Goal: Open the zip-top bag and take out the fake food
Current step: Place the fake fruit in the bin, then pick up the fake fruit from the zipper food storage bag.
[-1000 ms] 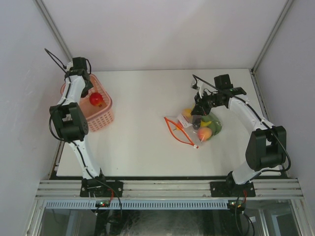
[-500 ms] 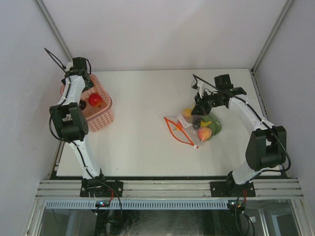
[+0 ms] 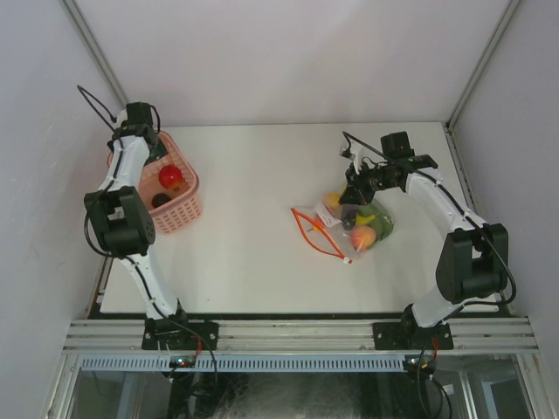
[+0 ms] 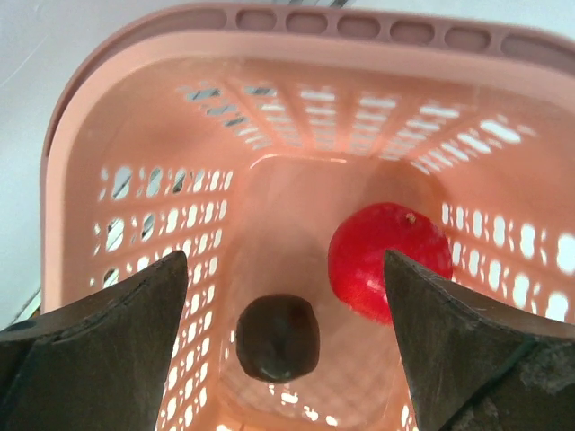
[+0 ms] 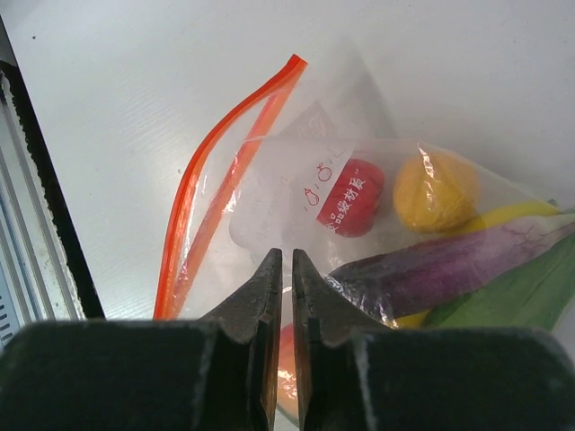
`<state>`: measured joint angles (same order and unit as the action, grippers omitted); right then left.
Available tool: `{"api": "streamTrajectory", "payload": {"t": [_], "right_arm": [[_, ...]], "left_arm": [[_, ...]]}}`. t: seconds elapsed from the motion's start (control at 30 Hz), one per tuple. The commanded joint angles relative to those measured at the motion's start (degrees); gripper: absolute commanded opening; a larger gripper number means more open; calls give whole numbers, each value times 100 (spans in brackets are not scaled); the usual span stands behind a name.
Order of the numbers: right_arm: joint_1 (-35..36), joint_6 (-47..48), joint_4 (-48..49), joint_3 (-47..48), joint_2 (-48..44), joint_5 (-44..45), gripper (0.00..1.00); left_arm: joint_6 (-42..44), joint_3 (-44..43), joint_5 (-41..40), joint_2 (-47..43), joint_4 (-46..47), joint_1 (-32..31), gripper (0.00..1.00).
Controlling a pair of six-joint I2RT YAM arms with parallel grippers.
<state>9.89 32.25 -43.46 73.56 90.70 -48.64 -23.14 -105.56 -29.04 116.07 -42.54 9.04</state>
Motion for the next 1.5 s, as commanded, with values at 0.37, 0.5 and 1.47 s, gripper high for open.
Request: {"api": "streamTrajectory", "payload": {"t": [0.37, 0.5, 1.47], "right_arm": [[-81, 164, 8, 63, -443, -500, 8], [-101, 227, -40, 70, -517, -745, 8], [815, 2812, 341, -874, -1849, -1580, 70]], "left_arm": [[564, 3458, 2410, -3802, 2342, -55, 100], [746, 4318, 2698, -4787, 2756, -459, 100], [1291, 8387, 3954, -7396, 7560, -4022, 81]]}}
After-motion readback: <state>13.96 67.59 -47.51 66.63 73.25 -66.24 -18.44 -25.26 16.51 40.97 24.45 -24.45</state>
